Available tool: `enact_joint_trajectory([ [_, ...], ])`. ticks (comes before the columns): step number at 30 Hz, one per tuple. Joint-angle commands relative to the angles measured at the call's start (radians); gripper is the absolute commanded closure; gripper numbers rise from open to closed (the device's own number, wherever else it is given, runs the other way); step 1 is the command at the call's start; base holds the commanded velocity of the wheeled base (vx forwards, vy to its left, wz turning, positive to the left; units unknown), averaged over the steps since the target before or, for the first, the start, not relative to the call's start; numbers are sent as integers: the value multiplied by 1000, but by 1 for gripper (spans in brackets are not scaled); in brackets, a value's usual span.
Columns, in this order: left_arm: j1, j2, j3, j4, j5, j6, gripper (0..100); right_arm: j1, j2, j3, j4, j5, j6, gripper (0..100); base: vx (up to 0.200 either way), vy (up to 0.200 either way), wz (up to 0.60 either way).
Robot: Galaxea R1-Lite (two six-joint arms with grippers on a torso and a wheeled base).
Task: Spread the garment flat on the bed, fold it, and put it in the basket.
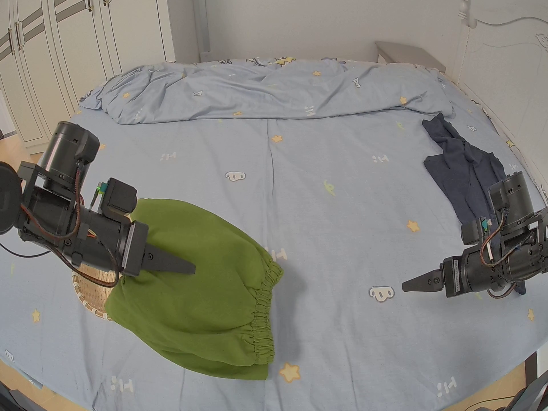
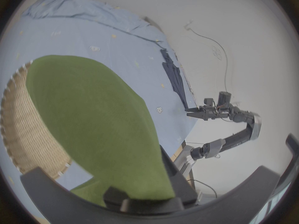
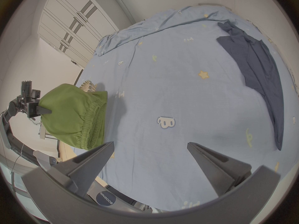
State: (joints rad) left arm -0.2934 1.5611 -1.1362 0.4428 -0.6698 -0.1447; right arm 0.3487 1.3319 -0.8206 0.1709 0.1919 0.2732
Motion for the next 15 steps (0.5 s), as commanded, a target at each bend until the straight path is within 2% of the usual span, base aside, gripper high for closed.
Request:
enact_joint_trajectory([
  [1, -23, -69, -25, -3, -1, 51, 100, 3, 10, 0, -1, 0, 0, 0, 0, 0, 0],
  [5, -10, -101, -28, -4, -1, 142, 100, 3, 9, 0, -1, 0, 0, 0, 0, 0, 0],
  [9, 23, -142, -30, -18, 4, 157, 100, 3, 7, 0, -1, 0, 0, 0, 0, 0, 0],
  [15, 206, -188, -50, -108, 4, 158, 100, 7, 7, 1, -1, 0, 0, 0, 0, 0, 0],
])
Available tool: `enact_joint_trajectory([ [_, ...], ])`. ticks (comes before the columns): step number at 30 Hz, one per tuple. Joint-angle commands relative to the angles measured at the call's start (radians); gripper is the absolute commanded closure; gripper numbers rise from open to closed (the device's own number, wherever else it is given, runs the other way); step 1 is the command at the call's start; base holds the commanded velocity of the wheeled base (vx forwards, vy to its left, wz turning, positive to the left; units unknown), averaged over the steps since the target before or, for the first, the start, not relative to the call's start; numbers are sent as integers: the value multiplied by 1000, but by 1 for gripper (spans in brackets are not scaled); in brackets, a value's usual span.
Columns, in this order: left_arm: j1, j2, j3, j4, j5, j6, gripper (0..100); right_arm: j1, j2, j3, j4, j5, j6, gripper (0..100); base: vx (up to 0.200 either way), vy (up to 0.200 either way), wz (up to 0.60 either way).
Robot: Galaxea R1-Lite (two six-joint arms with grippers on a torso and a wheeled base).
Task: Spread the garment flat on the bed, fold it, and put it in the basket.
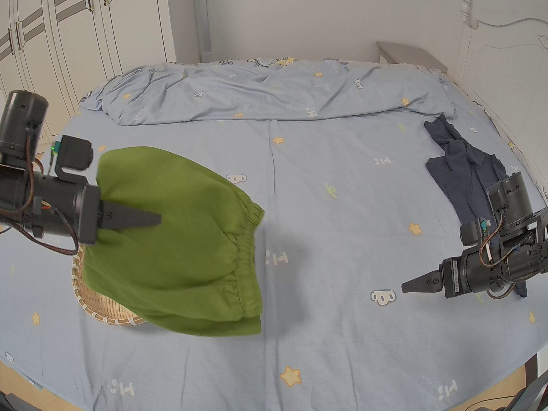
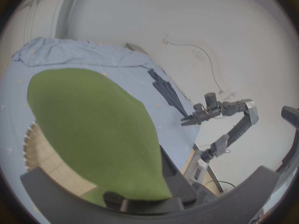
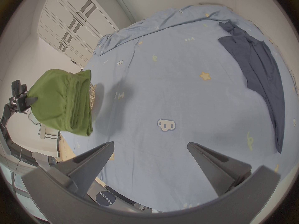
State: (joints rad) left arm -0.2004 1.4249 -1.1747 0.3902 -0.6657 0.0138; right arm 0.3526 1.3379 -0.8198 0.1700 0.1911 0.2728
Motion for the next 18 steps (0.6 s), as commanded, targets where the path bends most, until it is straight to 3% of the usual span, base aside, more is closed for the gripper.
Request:
enact_joint_trajectory([
  [1, 138, -50, -13, -74, -3, -2, 100, 3, 1, 1, 0, 1, 0, 0, 0, 0, 0],
  [9, 303, 51, -11, -179, -12, -6, 100, 3, 0, 4, 0, -1, 0, 0, 0, 0, 0],
  [18, 371, 243, 27, -175, -2, -2, 100, 5, -3, 7, 0, 1, -1, 0, 0, 0, 0],
])
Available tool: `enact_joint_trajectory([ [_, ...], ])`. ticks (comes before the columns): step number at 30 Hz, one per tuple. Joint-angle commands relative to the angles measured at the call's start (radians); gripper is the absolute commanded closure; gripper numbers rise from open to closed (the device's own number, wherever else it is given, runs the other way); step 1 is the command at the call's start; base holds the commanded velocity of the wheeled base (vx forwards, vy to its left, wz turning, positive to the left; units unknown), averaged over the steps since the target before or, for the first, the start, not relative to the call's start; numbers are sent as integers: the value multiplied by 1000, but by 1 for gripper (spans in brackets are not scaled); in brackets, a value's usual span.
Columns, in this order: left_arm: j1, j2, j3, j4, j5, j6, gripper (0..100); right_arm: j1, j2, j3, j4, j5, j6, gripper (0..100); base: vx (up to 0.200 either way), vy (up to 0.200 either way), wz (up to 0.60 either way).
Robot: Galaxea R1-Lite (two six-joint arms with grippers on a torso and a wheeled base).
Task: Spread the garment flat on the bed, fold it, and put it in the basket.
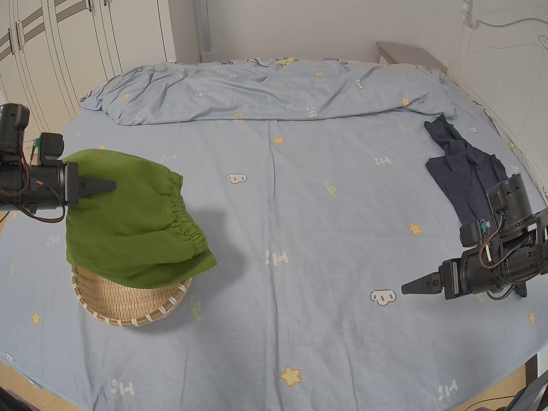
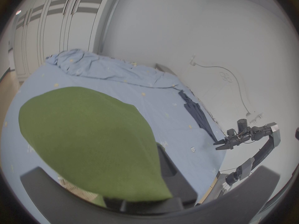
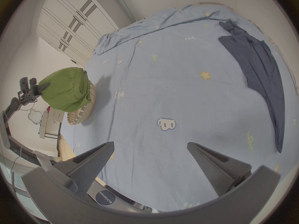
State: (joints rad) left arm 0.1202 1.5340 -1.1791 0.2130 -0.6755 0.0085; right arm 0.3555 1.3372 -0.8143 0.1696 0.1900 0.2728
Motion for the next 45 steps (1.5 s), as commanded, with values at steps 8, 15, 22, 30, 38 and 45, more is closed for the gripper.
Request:
enact_joint_trajectory([
  [8, 142, 222, 53, 86, 86, -13, 100, 28, -12, 3, 1, 2, 2, 0, 0, 0, 0],
  [15, 141, 302, 55, 89, 168, -9, 100, 28, -10, 10, 1, 2, 2, 0, 0, 0, 0],
  [22, 102, 433, 41, 88, 263, -4, 100, 28, -9, 12, 1, 2, 2, 0, 0, 0, 0],
  [30, 76, 479, 35, 82, 378, -9, 100, 29, -10, 12, 1, 0, 2, 0, 0, 0, 0],
  [38, 70, 374, 55, 83, 378, -10, 0, 29, -10, 12, 1, 0, 2, 0, 0, 0, 0],
  [45, 61, 115, 131, 82, 379, 36, 0, 31, -13, 12, 1, 0, 2, 0, 0, 0, 0],
])
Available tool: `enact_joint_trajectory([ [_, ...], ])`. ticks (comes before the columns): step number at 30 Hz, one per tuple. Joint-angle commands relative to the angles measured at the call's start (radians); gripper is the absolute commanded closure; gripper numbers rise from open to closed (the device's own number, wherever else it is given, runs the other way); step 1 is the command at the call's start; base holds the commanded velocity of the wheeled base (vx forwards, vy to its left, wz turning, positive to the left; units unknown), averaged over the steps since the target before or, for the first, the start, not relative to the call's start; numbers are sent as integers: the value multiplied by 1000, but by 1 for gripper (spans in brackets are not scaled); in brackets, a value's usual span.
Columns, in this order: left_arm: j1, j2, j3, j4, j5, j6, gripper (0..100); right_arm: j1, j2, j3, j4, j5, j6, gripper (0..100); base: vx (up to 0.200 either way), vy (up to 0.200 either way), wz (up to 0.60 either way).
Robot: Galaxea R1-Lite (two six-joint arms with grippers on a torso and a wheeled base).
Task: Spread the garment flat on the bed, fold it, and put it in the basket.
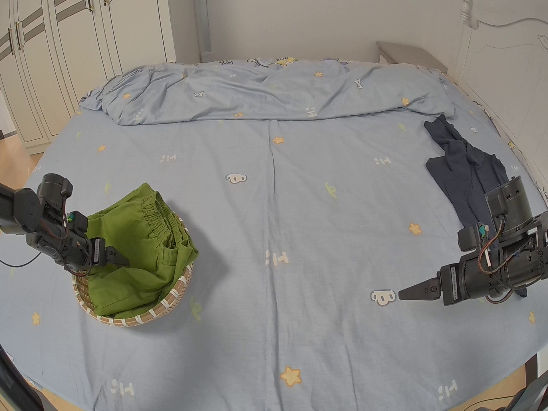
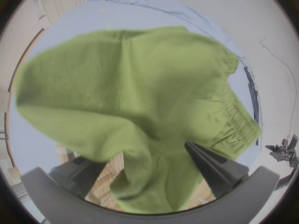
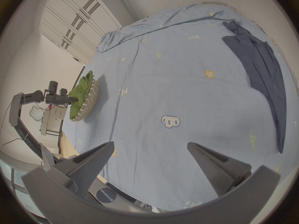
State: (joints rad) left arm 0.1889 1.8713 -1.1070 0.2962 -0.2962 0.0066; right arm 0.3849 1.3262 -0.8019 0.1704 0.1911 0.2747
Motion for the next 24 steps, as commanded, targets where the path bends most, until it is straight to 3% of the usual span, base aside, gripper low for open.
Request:
enact_joint_trajectory([
  [1, -5, -274, 78, -2, 0, 59, 0, 2, -2, 0, 0, -1, 0, 0, 0, 0, 0],
  [5, -8, -426, 138, 0, -1, 93, 0, 9, -21, 6, 1, -7, -2, 0, 0, 0, 0],
  [8, -28, -587, 204, -3, -6, 141, 0, 12, -168, 56, 0, -78, -22, 0, 0, 0, 0],
  [14, -72, -916, 309, -5, -12, 119, 0, 26, -499, 211, 0, -76, -100, 0, 0, 0, 0],
  [16, -75, -946, 326, -5, -12, 116, 0, 32, -535, 227, 0, -76, -107, 0, 0, 0, 0],
  [17, -88, -1130, 423, -3, -12, 104, 0, 48, -723, 300, 11, -79, -150, 0, 0, 0, 0],
  [19, -92, -1207, 466, -3, -12, 101, 0, 40, -792, 322, 23, -81, -161, 0, 0, 0, 0],
  [21, -94, -1298, 518, -3, -9, 101, 0, 25, -877, 342, 50, -84, -173, 0, 0, 0, 0],
  [23, -89, -1568, 645, 14, -6, 99, 0, -31, -1093, 348, 207, -84, -183, 0, 0, 0, 0],
  [24, -88, -1589, 656, 17, -6, 99, 0, -32, -1113, 348, 222, -82, -183, 0, 0, 0, 0],
])
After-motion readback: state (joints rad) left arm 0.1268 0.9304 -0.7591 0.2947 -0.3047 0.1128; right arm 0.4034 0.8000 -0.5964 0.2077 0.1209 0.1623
